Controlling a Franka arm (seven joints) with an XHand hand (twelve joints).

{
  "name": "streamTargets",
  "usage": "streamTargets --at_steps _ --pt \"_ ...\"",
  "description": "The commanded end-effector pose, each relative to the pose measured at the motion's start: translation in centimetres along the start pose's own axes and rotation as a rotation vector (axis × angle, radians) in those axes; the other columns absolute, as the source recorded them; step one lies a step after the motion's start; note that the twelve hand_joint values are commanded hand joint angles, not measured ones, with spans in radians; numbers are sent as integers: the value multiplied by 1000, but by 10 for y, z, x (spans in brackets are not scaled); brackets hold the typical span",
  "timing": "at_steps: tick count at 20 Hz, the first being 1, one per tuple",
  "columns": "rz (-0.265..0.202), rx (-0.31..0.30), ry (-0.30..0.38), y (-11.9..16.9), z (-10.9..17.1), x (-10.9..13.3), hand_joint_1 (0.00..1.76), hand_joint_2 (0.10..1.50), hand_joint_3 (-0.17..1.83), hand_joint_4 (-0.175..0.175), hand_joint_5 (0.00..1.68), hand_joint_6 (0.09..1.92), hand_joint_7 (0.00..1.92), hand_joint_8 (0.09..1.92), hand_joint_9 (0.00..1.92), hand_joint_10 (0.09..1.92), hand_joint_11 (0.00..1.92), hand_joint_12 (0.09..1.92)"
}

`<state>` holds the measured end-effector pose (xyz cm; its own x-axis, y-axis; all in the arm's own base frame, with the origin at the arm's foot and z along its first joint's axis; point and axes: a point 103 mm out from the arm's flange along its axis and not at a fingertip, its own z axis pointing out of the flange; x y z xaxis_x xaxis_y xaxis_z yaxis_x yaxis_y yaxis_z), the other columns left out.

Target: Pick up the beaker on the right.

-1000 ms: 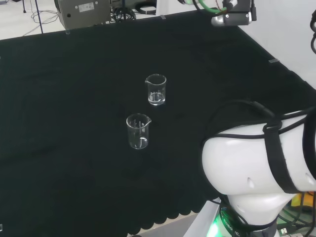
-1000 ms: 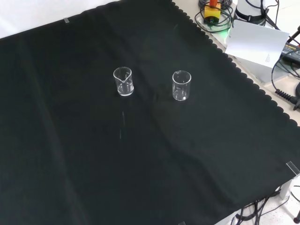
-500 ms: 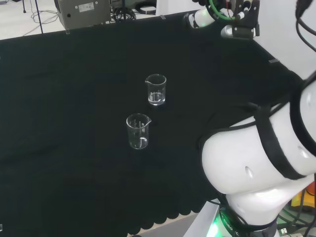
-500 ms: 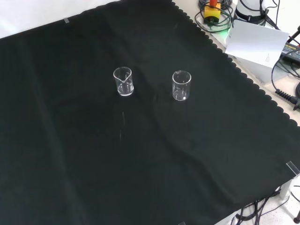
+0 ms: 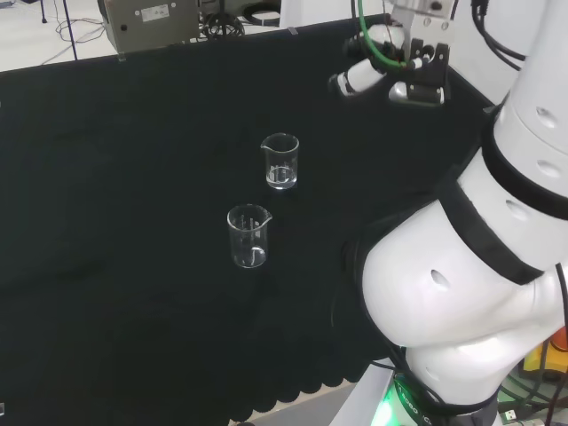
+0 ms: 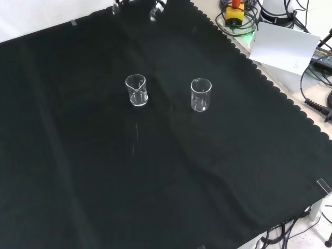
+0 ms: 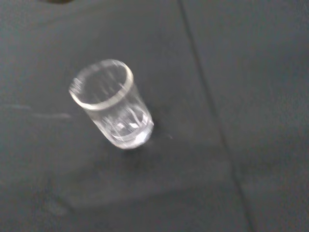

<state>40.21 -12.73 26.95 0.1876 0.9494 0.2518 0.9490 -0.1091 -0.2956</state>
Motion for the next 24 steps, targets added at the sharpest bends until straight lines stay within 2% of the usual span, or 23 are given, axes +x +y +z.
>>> streamTargets --at_steps 1,7,16,17,19,24 --pt "-121 -66 63 71 36 17 714 682 504 -24 303 87 106 724 222 754 0 1341" --pt "-144 -49 103 82 60 17 741 665 506 -27 321 87 117 733 232 758 0 1341" --pt "-135 -11 84 88 85 6 757 654 515 -38 353 87 126 742 254 762 0 1346" --pt "-129 -9 58 87 90 23 758 653 516 -40 355 87 129 744 256 762 0 1347" --pt "-135 -10 69 86 92 28 760 651 519 -41 358 87 132 745 260 761 0 1349" --pt "-165 -24 107 82 99 7 768 638 532 -43 361 87 143 749 275 755 0 1374"
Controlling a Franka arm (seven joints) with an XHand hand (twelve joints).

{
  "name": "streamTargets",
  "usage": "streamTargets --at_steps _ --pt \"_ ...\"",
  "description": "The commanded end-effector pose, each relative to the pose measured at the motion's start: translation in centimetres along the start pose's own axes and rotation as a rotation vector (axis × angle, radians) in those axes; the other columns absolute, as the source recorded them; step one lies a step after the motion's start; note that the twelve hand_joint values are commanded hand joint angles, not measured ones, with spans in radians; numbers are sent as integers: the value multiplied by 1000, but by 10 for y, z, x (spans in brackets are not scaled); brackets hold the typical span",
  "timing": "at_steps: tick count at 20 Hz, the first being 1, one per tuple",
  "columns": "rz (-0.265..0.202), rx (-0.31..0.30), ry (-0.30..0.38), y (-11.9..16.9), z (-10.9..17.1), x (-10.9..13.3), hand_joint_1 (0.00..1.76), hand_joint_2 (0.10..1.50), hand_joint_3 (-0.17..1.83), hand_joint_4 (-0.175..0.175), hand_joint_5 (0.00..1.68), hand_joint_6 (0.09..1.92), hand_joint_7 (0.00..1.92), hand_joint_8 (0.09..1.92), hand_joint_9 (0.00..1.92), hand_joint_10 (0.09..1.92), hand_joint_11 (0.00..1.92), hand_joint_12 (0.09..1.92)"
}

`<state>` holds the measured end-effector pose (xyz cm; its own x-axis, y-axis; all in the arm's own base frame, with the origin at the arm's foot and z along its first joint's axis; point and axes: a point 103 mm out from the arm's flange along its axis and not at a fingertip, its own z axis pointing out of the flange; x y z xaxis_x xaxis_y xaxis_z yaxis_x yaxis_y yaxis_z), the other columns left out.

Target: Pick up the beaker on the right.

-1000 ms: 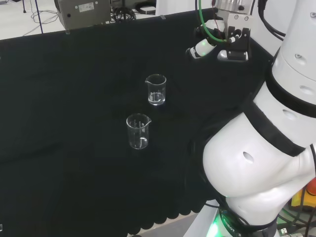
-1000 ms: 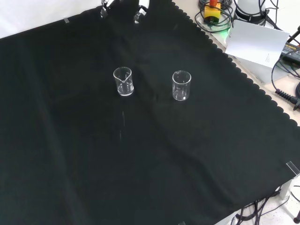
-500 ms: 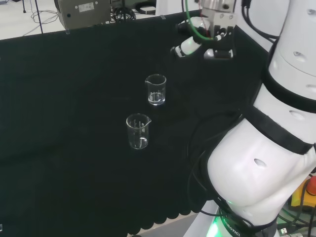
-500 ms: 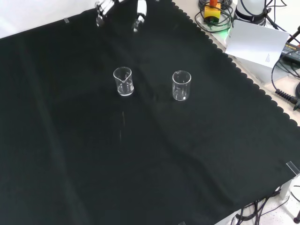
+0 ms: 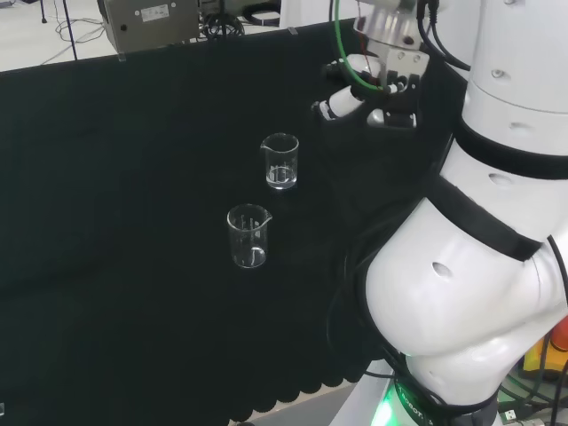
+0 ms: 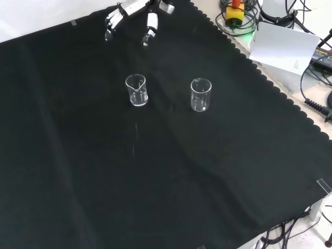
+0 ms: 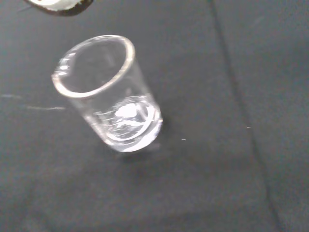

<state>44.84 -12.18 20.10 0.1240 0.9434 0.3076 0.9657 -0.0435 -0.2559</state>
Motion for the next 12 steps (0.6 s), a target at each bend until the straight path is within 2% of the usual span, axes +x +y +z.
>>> streamTargets --at_steps 1,12 --pt "-94 -3 74 17 49 3 769 632 539 -43 362 87 146 750 280 751 0 1383" --pt "-137 -6 101 16 82 -2 764 601 555 -43 367 87 167 753 295 741 0 1403"
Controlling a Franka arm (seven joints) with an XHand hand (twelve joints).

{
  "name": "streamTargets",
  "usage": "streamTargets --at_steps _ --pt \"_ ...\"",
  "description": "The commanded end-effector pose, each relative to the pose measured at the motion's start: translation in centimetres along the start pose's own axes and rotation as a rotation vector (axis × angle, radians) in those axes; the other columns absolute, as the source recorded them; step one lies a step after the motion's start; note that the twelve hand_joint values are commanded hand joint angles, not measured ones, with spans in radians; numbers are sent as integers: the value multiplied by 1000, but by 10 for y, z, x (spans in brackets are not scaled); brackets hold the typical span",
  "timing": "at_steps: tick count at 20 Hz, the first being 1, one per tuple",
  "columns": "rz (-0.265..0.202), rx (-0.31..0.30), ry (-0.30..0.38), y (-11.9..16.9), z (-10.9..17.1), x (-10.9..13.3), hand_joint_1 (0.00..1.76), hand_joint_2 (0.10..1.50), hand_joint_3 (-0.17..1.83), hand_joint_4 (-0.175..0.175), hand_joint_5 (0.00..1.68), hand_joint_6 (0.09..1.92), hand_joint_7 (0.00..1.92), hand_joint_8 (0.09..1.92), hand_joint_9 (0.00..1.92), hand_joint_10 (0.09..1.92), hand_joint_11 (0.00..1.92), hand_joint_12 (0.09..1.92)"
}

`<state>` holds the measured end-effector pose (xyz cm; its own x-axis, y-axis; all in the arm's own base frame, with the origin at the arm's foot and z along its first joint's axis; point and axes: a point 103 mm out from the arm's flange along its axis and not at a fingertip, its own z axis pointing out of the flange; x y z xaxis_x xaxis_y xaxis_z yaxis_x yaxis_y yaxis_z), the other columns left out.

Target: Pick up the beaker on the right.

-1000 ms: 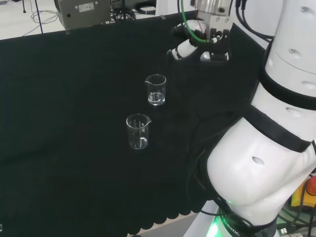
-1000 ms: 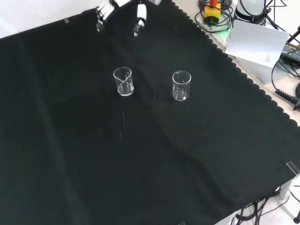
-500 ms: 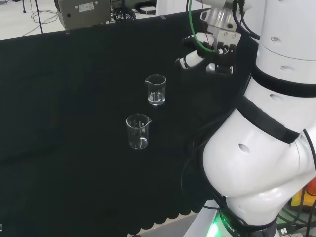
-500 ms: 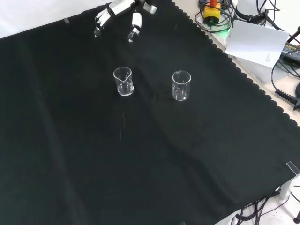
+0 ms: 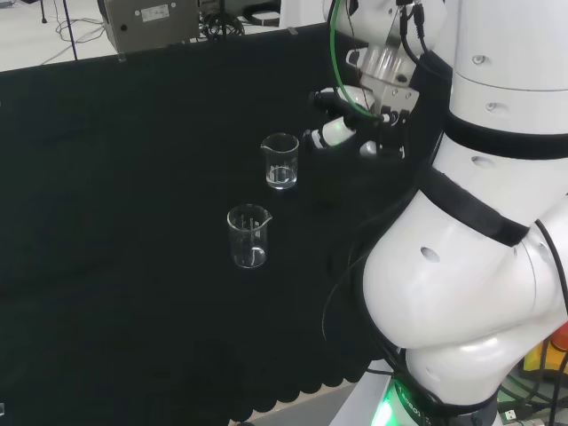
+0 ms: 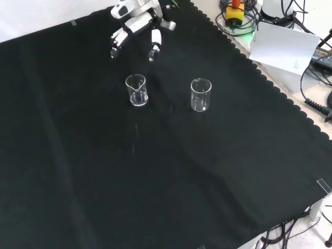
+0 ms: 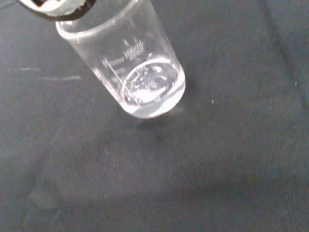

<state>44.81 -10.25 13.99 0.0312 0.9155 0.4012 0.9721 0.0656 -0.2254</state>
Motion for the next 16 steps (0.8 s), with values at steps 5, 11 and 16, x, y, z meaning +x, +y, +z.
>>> streamTargets --at_steps 5,11,16 --pt "-38 -27 68 6 35 -4 784 581 560 -43 378 87 197 758 318 739 0 1411" --pt "-73 -44 169 16 52 -2 786 571 564 -43 382 87 206 757 323 733 0 1413" --pt "-83 -77 207 23 57 -7 789 561 568 -44 386 87 209 755 329 728 0 1414"
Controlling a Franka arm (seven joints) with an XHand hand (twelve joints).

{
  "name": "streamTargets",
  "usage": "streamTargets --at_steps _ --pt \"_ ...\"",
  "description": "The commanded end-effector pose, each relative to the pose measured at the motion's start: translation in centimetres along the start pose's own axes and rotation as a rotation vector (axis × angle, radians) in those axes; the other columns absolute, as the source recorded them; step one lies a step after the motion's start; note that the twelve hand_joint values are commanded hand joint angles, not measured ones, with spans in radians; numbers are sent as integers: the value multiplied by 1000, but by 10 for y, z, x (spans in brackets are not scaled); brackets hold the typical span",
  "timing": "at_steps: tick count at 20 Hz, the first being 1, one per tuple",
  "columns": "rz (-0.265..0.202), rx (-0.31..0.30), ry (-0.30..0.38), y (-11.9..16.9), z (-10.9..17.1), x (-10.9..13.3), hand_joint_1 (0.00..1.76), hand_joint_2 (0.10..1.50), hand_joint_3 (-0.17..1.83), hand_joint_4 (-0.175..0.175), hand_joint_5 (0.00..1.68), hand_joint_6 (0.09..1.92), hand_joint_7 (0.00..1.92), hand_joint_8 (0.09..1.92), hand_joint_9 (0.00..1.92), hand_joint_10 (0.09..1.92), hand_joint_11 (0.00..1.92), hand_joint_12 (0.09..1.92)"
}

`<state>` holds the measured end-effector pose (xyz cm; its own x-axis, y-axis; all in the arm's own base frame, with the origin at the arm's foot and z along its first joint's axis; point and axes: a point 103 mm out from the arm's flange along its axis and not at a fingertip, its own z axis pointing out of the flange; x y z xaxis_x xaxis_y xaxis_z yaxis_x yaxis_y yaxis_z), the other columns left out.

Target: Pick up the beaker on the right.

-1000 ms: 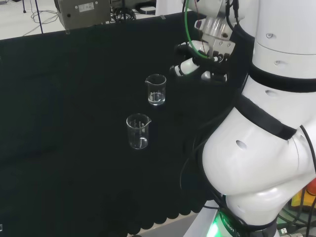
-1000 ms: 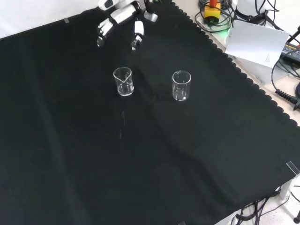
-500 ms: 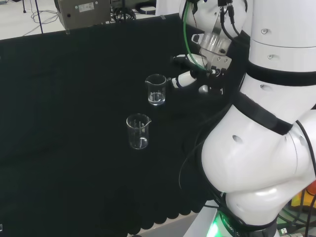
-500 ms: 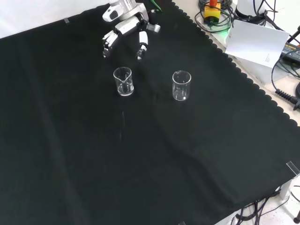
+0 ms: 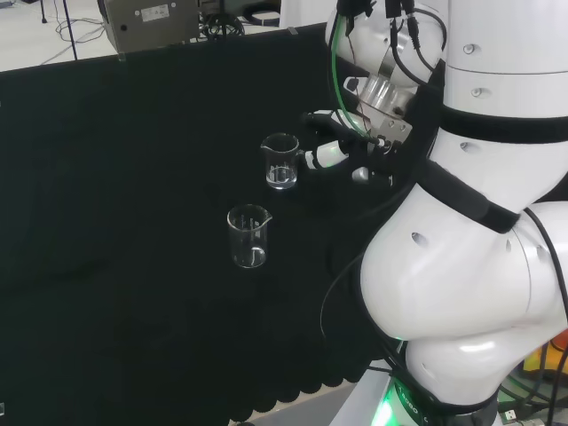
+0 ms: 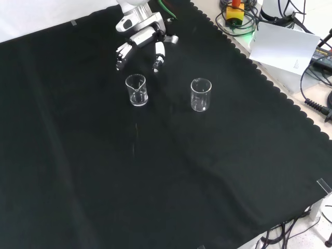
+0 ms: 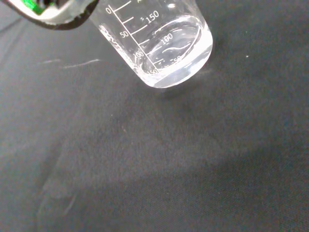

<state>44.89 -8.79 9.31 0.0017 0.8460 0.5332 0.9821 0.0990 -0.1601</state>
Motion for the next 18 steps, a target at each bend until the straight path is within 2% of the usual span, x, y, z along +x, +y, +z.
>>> streamTargets --at_steps 1,4,10,18 --pt "-23 -36 69 12 11 -3 790 560 569 -44 386 87 206 753 327 725 0 1413" --pt "-30 -40 78 15 13 -8 789 556 572 -43 387 87 191 745 312 715 0 1408" --pt "-46 -36 72 25 24 -2 789 551 575 -43 388 87 181 740 296 707 0 1396" --pt "-71 -43 99 36 35 2 790 546 576 -43 391 87 182 740 295 706 0 1388"
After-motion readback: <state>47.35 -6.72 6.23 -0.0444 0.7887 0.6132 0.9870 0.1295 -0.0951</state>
